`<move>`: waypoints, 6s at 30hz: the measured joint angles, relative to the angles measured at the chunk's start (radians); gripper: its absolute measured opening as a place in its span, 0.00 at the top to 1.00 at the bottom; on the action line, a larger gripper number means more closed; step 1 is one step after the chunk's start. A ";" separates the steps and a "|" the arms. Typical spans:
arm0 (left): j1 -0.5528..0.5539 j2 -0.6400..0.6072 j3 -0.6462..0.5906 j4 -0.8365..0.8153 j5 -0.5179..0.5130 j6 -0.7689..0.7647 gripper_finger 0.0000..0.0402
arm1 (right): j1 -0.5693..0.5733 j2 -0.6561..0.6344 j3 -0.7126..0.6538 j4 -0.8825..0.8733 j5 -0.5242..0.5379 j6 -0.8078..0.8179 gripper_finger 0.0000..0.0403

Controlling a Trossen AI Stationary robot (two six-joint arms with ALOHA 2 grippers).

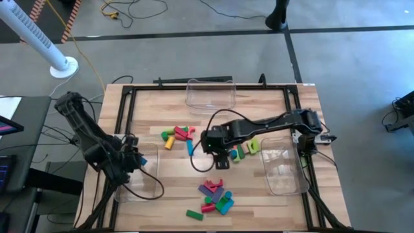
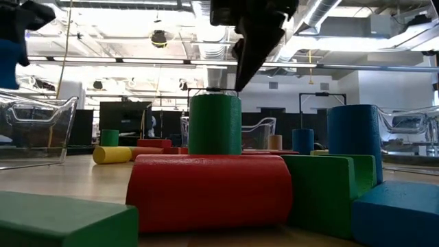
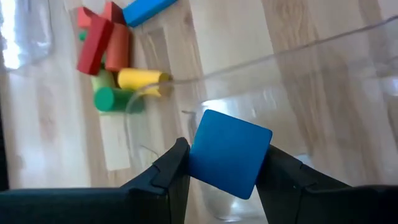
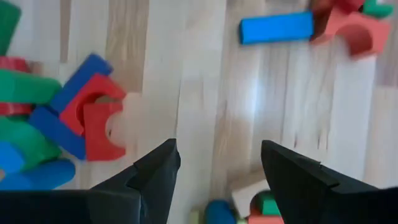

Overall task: Sort blocks by size
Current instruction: Put the blue arc block into the left transparent bin, then put the green cylindrical block into the right transparent bin

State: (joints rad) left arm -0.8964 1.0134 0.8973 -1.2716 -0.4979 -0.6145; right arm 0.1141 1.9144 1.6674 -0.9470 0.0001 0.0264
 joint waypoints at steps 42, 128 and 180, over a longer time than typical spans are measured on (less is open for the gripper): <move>0.002 0.001 -0.302 0.261 0.040 -0.154 0.50 | 0.268 0.002 -0.211 0.047 0.085 0.186 0.36; 1.076 0.477 0.068 0.295 0.285 0.729 0.64 | 0.316 -0.122 -0.315 0.105 0.163 0.235 0.36; 0.897 -0.049 0.069 0.902 0.495 0.801 0.71 | 0.340 -0.268 -0.313 0.601 0.802 -0.213 0.36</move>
State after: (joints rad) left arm 0.0002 0.9643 0.9665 -0.3694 -0.0027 0.1865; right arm 0.4541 1.6461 1.3544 -0.3463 0.8016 -0.1867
